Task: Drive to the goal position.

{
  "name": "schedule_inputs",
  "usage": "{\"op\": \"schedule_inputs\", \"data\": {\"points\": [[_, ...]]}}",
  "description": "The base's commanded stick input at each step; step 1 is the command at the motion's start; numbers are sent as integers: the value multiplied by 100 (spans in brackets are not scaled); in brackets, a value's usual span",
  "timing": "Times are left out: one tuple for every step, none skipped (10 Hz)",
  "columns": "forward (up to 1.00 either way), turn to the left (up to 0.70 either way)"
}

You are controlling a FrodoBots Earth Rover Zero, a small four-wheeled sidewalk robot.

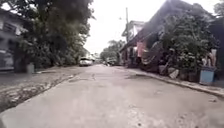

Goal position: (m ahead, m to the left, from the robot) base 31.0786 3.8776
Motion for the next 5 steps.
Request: {"op": "schedule_inputs", "data": {"points": [[100,0],[100,0],[100,0],[100,0],[100,0]]}}
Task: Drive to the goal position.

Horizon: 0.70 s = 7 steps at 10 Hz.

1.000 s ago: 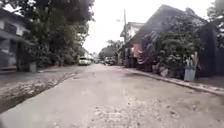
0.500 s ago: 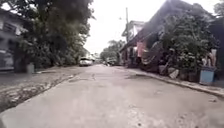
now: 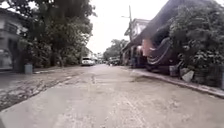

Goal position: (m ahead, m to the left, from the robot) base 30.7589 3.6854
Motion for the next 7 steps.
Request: {"op": "schedule_inputs", "data": {"points": [[100,0],[100,18],[100,6],[100,0],[100,0],[100,0],[100,0]]}}
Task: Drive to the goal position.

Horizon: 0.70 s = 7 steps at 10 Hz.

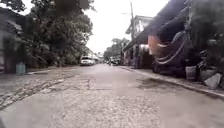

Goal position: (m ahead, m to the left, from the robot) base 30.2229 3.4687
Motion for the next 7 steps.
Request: {"op": "schedule_inputs", "data": {"points": [[100,0],[100,0],[100,0],[100,0],[100,0],[100,0],[100,0]]}}
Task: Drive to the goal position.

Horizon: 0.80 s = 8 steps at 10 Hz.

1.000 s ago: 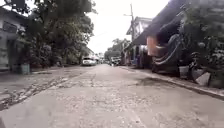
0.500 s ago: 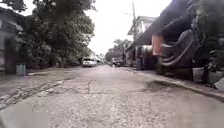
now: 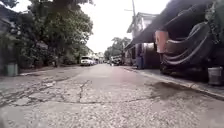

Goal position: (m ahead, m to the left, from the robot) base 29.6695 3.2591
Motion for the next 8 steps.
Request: {"op": "schedule_inputs", "data": {"points": [[100,0],[100,0],[100,6],[100,24],[100,27],[100,27],[100,27],[100,26]]}}
